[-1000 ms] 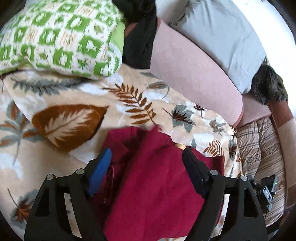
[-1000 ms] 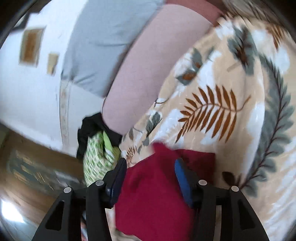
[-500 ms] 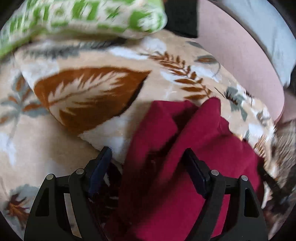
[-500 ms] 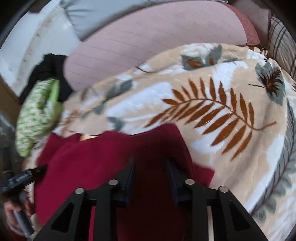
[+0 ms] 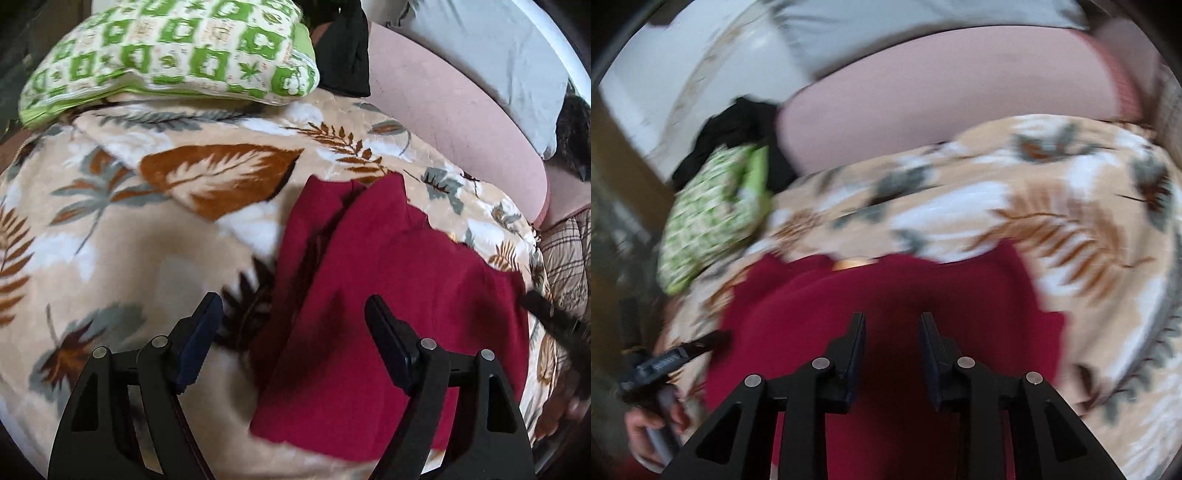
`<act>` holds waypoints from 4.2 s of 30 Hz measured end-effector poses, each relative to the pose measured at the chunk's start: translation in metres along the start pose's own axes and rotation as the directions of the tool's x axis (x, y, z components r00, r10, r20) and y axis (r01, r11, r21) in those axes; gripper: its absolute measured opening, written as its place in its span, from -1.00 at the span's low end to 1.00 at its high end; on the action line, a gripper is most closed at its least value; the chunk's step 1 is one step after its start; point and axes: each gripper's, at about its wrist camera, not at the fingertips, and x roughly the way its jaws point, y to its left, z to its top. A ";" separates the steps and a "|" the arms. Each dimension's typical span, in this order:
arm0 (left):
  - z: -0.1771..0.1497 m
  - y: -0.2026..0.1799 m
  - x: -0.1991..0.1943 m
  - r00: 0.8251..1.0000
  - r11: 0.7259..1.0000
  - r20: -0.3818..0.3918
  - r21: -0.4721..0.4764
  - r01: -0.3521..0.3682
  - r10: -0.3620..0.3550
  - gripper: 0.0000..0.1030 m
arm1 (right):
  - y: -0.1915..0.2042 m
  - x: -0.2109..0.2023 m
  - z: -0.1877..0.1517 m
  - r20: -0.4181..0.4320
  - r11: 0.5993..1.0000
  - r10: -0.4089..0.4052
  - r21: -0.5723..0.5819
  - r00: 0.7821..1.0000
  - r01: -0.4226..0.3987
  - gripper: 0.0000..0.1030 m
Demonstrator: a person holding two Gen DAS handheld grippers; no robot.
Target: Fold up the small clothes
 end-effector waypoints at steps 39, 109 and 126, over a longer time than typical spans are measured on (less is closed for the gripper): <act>-0.010 0.030 0.020 0.997 0.996 -0.027 -0.050 0.073 -0.074 0.56 | 0.138 0.190 0.025 -0.182 0.986 0.155 -0.025 0.971 -0.162 -0.85; -0.094 -0.028 -0.046 1.000 0.997 -0.016 0.073 -0.007 0.008 -0.17 | 0.002 -0.051 -0.092 -0.032 0.999 -0.032 -0.041 0.999 0.031 -0.37; -0.086 -0.019 -0.030 1.000 0.996 0.012 0.084 -0.004 0.003 0.30 | 0.077 0.066 -0.076 -0.128 0.966 -0.014 -0.258 0.992 -0.020 -0.36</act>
